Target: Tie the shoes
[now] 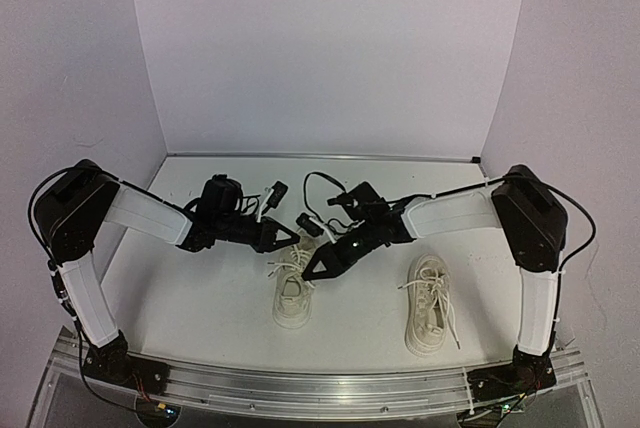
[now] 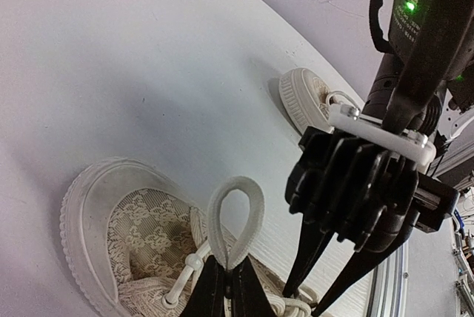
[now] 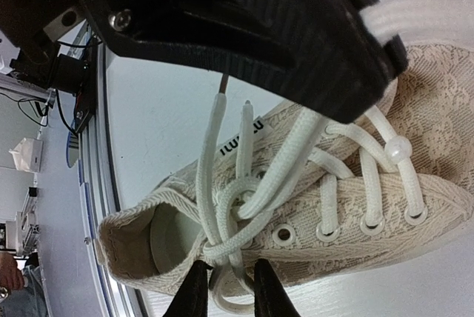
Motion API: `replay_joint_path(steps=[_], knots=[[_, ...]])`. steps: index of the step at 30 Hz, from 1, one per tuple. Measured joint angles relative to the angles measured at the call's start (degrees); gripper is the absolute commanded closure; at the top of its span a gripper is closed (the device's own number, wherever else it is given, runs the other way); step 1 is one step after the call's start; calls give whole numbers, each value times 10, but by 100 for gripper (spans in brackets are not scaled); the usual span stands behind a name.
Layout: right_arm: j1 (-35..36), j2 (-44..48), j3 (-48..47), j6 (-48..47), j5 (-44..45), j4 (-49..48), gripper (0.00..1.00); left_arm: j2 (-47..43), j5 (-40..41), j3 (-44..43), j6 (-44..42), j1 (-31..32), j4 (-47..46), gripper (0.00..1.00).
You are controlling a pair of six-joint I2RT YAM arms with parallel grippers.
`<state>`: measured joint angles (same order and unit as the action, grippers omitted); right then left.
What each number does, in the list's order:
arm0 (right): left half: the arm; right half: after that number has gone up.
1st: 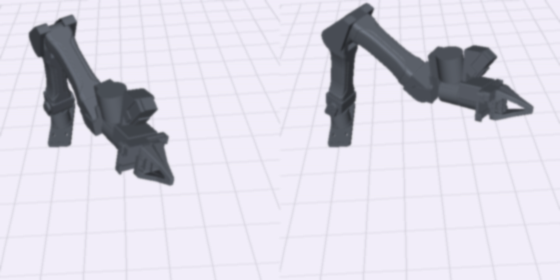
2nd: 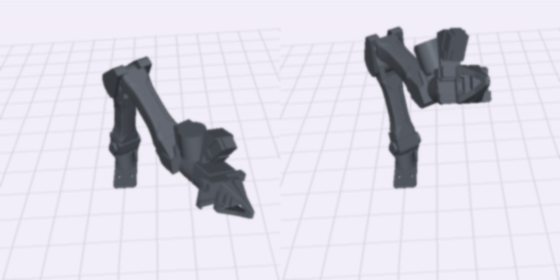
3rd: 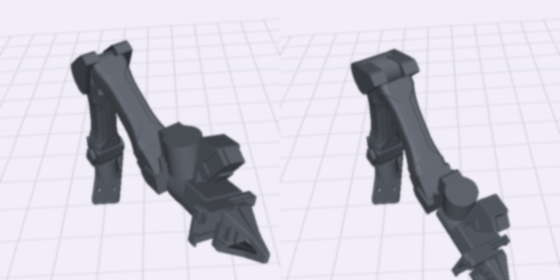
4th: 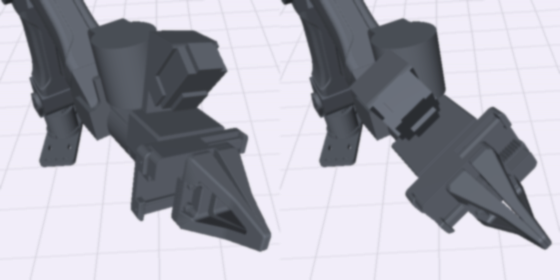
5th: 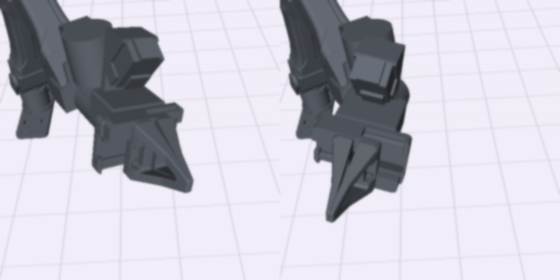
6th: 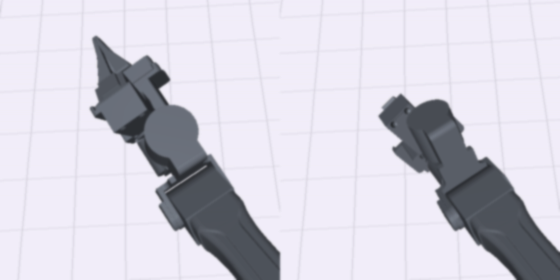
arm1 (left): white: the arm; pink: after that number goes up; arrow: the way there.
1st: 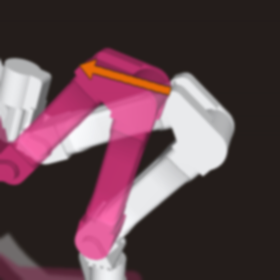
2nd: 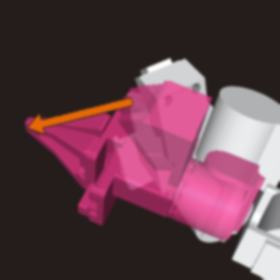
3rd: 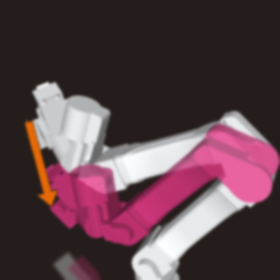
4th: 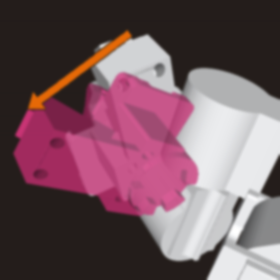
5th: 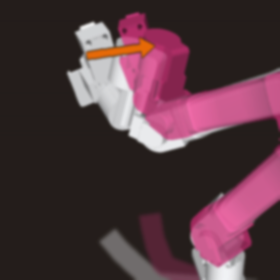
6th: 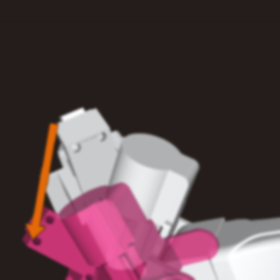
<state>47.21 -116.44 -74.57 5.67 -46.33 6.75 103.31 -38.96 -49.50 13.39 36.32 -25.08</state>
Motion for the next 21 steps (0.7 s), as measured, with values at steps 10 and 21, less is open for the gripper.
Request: replay_joint_path(steps=[10, 21], knots=[[8, 0, -1, -4, 12, 2, 88, 5, 0, 0, 1, 0, 0, 97], [8, 4, 7, 4, 23, 2, 100, 8, 13, 0, 1, 0, 0, 100]])
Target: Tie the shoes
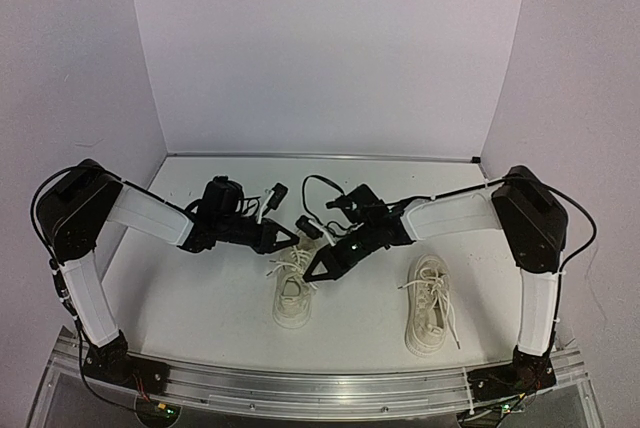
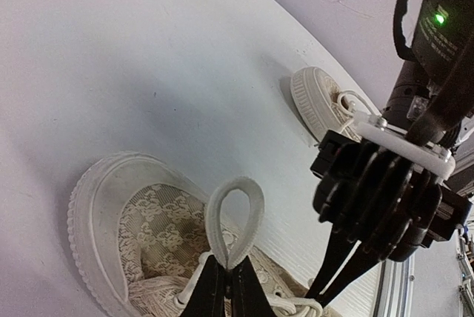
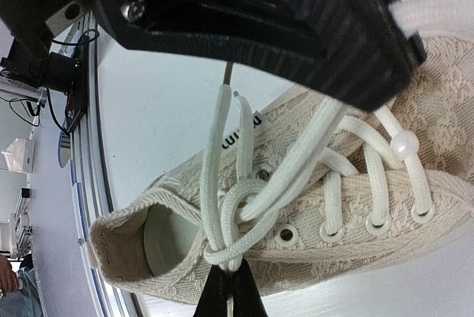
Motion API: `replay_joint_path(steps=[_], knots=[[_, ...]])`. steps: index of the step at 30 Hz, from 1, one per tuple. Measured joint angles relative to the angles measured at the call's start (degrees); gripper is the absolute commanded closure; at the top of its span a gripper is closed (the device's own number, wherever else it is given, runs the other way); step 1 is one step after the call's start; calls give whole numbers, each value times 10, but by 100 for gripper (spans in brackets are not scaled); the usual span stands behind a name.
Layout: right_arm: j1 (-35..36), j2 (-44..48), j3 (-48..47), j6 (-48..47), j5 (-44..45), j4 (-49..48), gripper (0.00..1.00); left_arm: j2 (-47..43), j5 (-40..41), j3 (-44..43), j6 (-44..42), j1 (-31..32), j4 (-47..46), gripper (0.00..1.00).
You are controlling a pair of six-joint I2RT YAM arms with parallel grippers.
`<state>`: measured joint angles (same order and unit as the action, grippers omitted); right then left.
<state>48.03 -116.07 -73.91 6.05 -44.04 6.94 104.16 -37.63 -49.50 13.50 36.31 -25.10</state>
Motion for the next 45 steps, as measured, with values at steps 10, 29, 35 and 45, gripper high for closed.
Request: replay_joint_path(steps=[10, 29, 35, 45], knots=[[0, 42, 46, 17, 14, -8, 100, 0, 46, 0, 8, 0, 5, 100], [13, 42, 43, 31, -4, -8, 79, -63, 31, 41, 28, -16, -4, 49], [12, 42, 43, 31, -4, -4, 70, -52, 6, 48, 50, -15, -23, 48], [-24, 53, 43, 39, -4, -2, 68, -38, -29, 61, 79, -16, -53, 70]])
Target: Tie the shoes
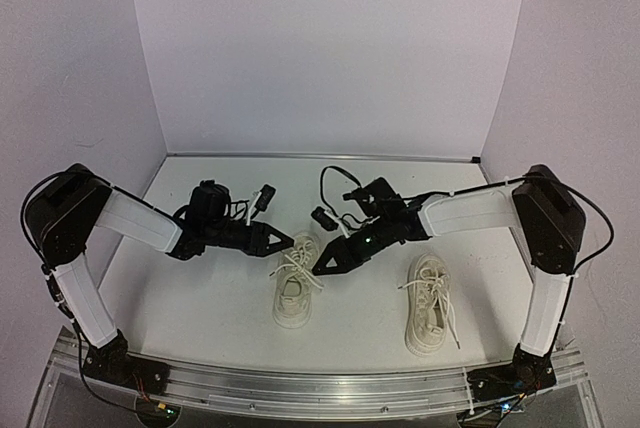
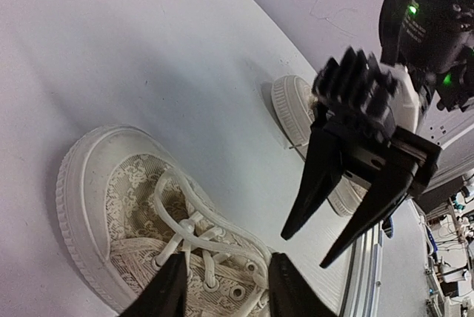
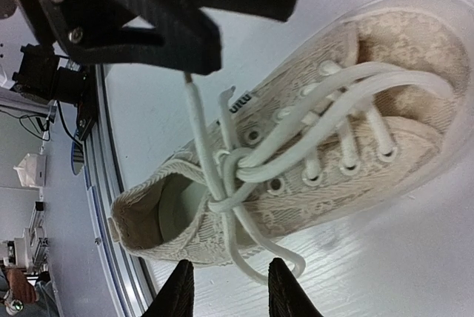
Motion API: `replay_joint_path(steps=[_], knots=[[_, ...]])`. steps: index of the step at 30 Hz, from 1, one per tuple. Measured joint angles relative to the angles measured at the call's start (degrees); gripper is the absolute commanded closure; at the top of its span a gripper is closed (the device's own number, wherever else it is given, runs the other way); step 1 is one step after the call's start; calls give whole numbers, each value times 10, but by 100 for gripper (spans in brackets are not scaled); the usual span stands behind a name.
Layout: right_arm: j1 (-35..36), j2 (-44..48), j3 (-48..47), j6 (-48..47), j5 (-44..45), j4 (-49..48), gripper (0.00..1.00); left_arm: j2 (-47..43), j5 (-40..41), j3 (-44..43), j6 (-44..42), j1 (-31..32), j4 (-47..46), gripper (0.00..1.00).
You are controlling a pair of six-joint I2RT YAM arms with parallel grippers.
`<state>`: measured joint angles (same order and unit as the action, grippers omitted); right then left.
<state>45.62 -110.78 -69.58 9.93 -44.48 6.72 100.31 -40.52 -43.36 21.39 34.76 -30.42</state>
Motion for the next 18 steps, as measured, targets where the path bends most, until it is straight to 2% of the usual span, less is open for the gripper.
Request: replay_joint_path(steps=[1, 6, 11, 14, 18], knots=[[-4, 1, 0, 1, 0, 0, 68, 0, -2, 1, 1, 0, -2, 71], [-14, 1, 0, 8, 0, -2, 68, 2, -15, 3, 7, 0, -16, 58], [-13, 1, 0, 9, 3, -2, 71, 2, -20, 13, 12, 0, -19, 56], [-12, 1, 0, 8, 3, -3, 72, 2, -21, 20, 12, 0, -23, 59], [-10, -9, -1, 5, 3, -10, 73, 2, -26, 27, 12, 2, -27, 75]])
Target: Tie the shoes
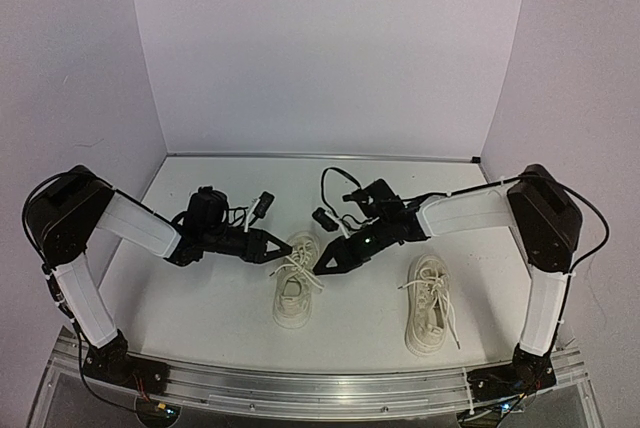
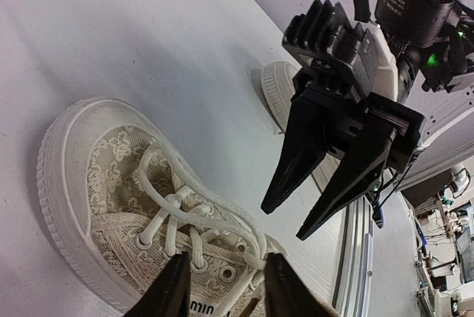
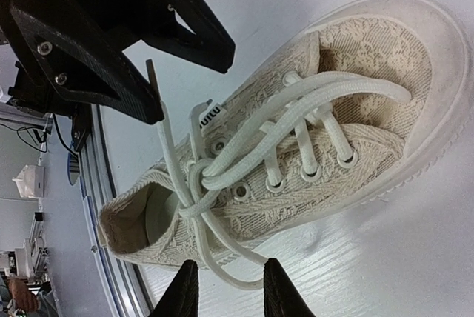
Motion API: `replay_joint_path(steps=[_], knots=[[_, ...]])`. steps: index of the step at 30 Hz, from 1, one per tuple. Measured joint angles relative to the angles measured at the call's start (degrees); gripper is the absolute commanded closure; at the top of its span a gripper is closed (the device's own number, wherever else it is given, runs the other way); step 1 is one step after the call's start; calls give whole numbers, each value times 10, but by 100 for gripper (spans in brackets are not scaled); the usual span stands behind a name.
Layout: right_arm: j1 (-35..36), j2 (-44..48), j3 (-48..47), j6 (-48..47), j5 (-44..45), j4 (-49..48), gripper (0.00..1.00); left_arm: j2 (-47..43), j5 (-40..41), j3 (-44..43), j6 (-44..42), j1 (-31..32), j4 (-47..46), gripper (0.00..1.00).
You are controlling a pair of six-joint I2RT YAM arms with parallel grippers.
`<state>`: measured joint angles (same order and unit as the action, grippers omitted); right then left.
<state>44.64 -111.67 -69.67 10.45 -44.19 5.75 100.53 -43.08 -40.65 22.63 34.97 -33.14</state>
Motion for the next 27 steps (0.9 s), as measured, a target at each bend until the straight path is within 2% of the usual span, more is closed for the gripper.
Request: replay_joint_path(steps=[6, 18, 27], knots=[[13, -28, -10, -7, 2, -1, 76, 0, -4, 3, -1, 3, -3, 99], [23, -36, -20, -16, 11, -1, 77, -6, 12, 3, -6, 3, 4, 100], [27, -36, -26, -23, 12, -1, 86, -16, 34, 2, -17, -2, 22, 100]])
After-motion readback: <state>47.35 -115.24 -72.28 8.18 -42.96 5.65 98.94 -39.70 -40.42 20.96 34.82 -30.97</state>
